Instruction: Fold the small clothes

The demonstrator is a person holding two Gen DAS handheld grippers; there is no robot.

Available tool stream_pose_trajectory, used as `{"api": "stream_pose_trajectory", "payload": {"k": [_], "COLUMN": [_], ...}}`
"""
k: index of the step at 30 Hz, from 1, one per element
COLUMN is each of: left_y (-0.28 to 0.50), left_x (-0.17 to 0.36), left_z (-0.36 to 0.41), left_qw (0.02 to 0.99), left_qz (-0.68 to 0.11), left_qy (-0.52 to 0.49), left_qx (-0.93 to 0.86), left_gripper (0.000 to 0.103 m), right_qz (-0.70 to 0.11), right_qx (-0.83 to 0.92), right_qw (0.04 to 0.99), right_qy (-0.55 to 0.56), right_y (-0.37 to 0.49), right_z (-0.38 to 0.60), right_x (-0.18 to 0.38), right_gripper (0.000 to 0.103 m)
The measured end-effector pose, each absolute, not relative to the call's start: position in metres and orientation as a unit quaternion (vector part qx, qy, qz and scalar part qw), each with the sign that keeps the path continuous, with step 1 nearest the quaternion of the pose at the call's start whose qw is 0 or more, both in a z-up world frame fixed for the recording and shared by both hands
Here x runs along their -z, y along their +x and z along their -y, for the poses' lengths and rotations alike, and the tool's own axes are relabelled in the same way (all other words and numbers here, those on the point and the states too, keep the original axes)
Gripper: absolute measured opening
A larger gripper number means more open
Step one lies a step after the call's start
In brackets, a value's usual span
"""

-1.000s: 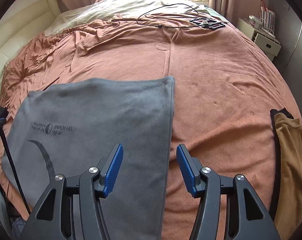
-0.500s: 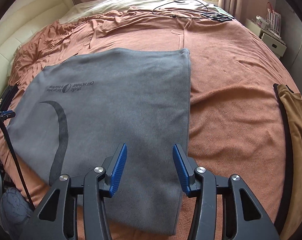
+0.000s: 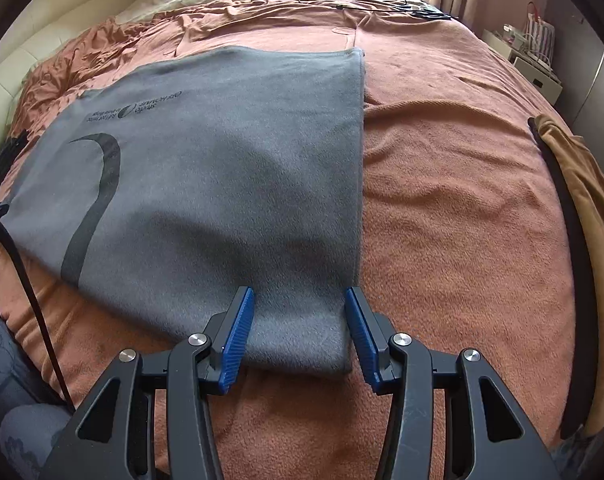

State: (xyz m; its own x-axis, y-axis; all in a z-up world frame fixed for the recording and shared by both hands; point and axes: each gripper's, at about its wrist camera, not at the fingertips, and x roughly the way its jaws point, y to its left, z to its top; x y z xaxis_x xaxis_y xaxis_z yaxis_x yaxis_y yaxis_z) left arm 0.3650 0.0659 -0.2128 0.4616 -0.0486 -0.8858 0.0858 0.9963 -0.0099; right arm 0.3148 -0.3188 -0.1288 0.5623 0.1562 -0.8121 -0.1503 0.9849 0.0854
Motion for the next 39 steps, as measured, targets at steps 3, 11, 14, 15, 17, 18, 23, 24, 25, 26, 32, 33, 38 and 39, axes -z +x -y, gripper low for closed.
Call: {"api": "stream_pose_trajectory", "payload": {"k": [3, 11, 14, 15, 17, 18, 23, 24, 25, 26, 32, 33, 38, 39], "left_y": [0.359, 0.337, 0.328, 0.326, 0.321, 0.319, 0.313, 0.313, 0.314, 0.314, 0.319, 0.32, 0.324, 0.324], "left_x": [0.211, 0.208, 0.204, 0.202, 0.197, 0.195, 0.187, 0.187, 0.188, 0.19, 0.198, 0.201, 0.214, 0.217], "left_z": [-0.071, -0.083, -0.088, -0.09, -0.095, -0.099, -0.117, -0.119, -0.121, -0.121, -0.121, -0.121, -0.119, -0.119], "left_qw": [0.855, 0.853, 0.853, 0.854, 0.856, 0.857, 0.856, 0.854, 0.85, 0.845, 0.82, 0.816, 0.795, 0.792], "left_qz": [-0.518, -0.521, -0.521, -0.521, -0.518, -0.515, -0.504, -0.504, -0.505, -0.506, -0.51, -0.513, -0.526, -0.528], "left_qy": [0.013, 0.01, 0.006, 0.005, -0.005, -0.018, -0.11, -0.13, -0.149, -0.168, -0.25, -0.26, -0.293, -0.296], "left_qx": [0.035, 0.03, 0.026, 0.021, 0.014, 0.017, 0.028, 0.032, 0.037, 0.042, 0.064, 0.067, 0.079, 0.08], "left_gripper": [0.047, 0.047, 0.047, 0.047, 0.047, 0.047, 0.047, 0.047, 0.047, 0.047, 0.047, 0.047, 0.046, 0.046], "right_qz": [-0.467, -0.474, -0.477, -0.477, -0.474, -0.469, -0.455, -0.452, -0.45, -0.448, -0.442, -0.441, -0.435, -0.435], "right_qx": [-0.087, -0.059, -0.052, -0.051, -0.058, -0.067, -0.108, -0.117, -0.126, -0.135, -0.157, -0.16, -0.169, -0.168], "right_qw": [0.88, 0.878, 0.876, 0.876, 0.875, 0.874, 0.86, 0.856, 0.85, 0.844, 0.818, 0.814, 0.793, 0.79], "right_qy": [0.026, 0.042, 0.054, 0.06, 0.085, 0.105, 0.203, 0.224, 0.243, 0.262, 0.333, 0.343, 0.392, 0.398], "right_y": [0.309, 0.287, 0.279, 0.276, 0.271, 0.268, 0.259, 0.257, 0.257, 0.257, 0.263, 0.264, 0.269, 0.272], "right_z": [0.327, 0.336, 0.34, 0.341, 0.348, 0.352, 0.371, 0.375, 0.377, 0.378, 0.384, 0.384, 0.39, 0.39], "right_x": [0.132, 0.128, 0.126, 0.125, 0.123, 0.121, 0.12, 0.122, 0.124, 0.126, 0.143, 0.145, 0.162, 0.167], "right_gripper": [0.045, 0.045, 0.044, 0.043, 0.043, 0.043, 0.043, 0.043, 0.043, 0.043, 0.043, 0.043, 0.043, 0.043]}}
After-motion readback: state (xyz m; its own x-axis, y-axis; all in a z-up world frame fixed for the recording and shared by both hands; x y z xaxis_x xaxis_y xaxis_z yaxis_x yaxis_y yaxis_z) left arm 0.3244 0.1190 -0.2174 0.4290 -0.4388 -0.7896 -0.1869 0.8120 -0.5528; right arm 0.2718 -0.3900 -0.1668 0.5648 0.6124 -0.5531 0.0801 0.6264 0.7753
